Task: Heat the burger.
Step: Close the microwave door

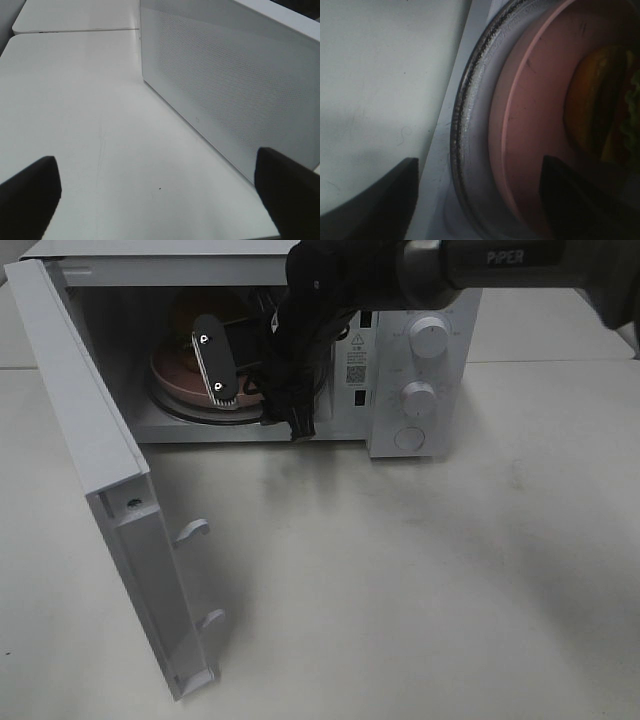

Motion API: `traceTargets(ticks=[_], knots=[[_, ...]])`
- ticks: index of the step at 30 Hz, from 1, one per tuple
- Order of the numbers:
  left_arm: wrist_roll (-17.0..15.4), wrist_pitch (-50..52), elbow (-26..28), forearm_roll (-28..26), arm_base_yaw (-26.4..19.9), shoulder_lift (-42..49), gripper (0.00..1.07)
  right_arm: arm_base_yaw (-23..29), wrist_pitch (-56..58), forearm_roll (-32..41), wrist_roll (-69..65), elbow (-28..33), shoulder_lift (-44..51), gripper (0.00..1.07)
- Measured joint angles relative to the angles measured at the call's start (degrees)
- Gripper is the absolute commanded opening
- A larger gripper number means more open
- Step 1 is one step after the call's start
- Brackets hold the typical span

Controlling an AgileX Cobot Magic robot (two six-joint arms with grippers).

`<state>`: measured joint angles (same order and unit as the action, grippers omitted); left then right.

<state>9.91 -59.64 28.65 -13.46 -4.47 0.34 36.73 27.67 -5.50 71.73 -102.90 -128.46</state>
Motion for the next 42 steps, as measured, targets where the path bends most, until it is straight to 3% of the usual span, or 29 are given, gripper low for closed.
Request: traceTargets(ticks=[6, 9, 14, 24, 42], knots=[[0.0, 0.0, 0.0, 0.0, 0.0, 0.0, 1.0, 0.0, -3.15, -0.06, -2.98, 8.48, 6.36, 0.81], [0.0, 0.0, 0.0, 0.0, 0.0, 0.0, 1.0, 0.0, -3.55, -0.11, -3.44, 9.85, 7.28, 0.8], [0.0, 0.0, 0.0, 0.0, 0.0, 0.0, 1.0, 0.0, -5.61, -1.72, -5.9, 19.82, 13.41, 0.79], [0.0, 0.0, 0.0, 0.0, 0.0, 0.0, 1.0, 0.0, -8.37, -1.95, -11.86, 32.03, 23.15, 0.81], [0.0, 0.0, 0.0, 0.0, 0.0, 0.0, 1.0, 0.0, -6.13, -1.95, -35.29, 46.35, 41.37, 0.79]])
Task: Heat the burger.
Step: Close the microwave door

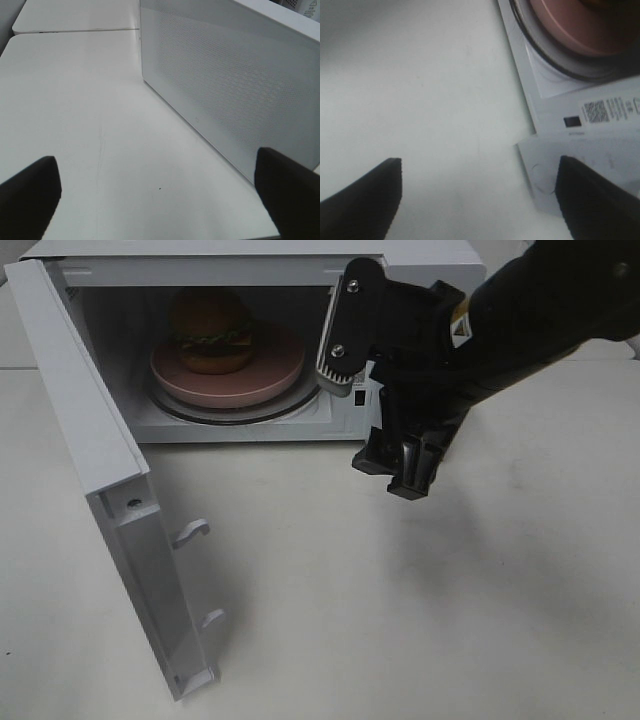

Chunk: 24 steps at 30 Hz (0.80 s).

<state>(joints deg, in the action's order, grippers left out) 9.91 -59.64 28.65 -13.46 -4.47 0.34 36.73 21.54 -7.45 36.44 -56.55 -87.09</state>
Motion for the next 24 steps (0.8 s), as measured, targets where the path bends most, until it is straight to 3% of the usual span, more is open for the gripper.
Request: traceTargets(ticks=[13, 19, 24], knots=[[0.0, 0.0, 0.0, 0.0, 0.0, 0.0, 1.0, 0.0, 19.08, 0.11, -29.79, 7.56, 14.67, 0.76], [0.0, 0.0, 0.0, 0.0, 0.0, 0.0, 1.0, 0.0, 25.78, 0.11, -36.44, 7.62, 17.53, 0.76], [0.0, 0.0, 0.0, 0.0, 0.0, 0.0, 1.0, 0.0, 38.04, 0.11, -39.42, 7.62, 21.43, 0.76]])
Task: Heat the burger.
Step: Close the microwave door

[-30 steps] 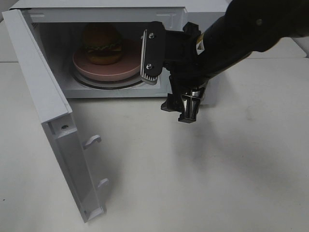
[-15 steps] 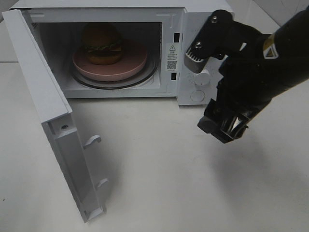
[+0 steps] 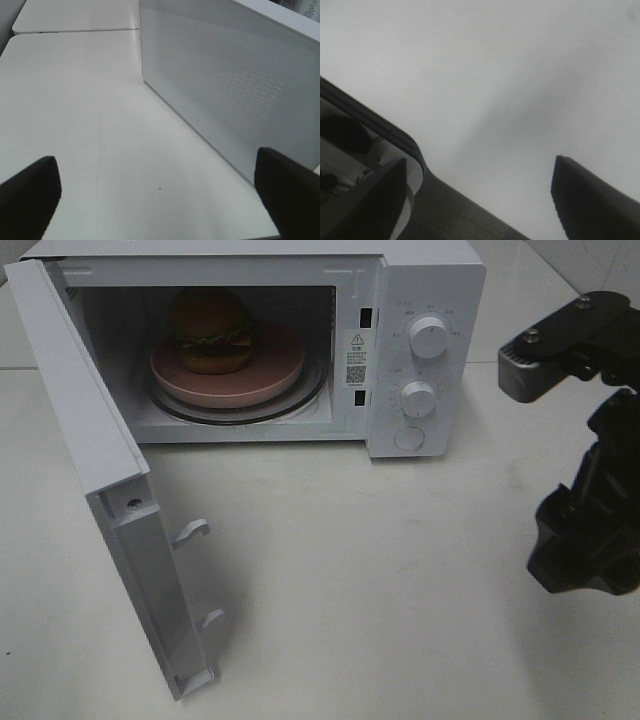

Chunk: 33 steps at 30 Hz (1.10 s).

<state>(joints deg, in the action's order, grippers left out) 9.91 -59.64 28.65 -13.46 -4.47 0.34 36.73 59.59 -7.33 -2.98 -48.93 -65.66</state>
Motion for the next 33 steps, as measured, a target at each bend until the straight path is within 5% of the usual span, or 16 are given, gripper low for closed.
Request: traceTargets(ticks=[13, 24, 33], knots=[[0.0, 0.0, 0.0, 0.0, 0.0, 0.0, 1.0, 0.0, 7.22, 0.23, -0.34, 0.0, 8.54, 0.76], [0.0, 0.0, 0.0, 0.0, 0.0, 0.0, 1.0, -0.17, 8.31, 0.23, -1.78, 9.68, 22.57, 0.76], [0.0, 0.0, 0.0, 0.0, 0.0, 0.0, 1.0, -12.15, 8.94, 0.23, -1.78, 15.53, 38.22, 0.76]])
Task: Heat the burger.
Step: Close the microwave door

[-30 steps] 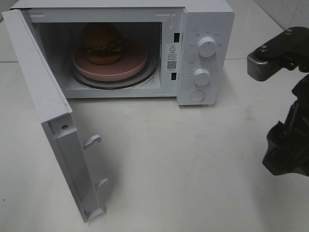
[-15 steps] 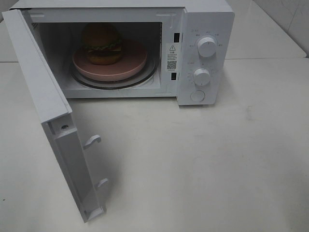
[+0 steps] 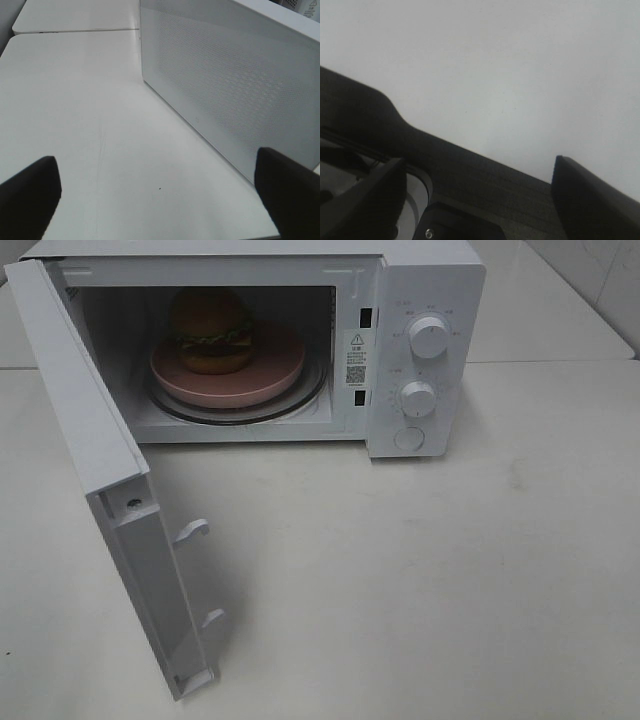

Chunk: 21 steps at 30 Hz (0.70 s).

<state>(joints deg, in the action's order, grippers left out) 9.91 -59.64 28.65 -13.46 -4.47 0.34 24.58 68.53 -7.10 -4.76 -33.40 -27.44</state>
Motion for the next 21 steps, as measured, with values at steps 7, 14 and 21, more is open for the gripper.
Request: traceTargets(ticks=[7, 14, 21], knots=[[0.0, 0.0, 0.0, 0.0, 0.0, 0.0, 1.0, -5.33, 0.11, 0.0, -0.06, 1.32, 8.54, 0.76], [0.0, 0.0, 0.0, 0.0, 0.0, 0.0, 1.0, -11.29, -2.23, 0.06, -1.15, 1.6, 18.79, 0.76], [0.0, 0.0, 0.0, 0.0, 0.0, 0.0, 1.0, -15.36, -5.39, 1.32, -1.38, 2.52, 25.61, 0.76]])
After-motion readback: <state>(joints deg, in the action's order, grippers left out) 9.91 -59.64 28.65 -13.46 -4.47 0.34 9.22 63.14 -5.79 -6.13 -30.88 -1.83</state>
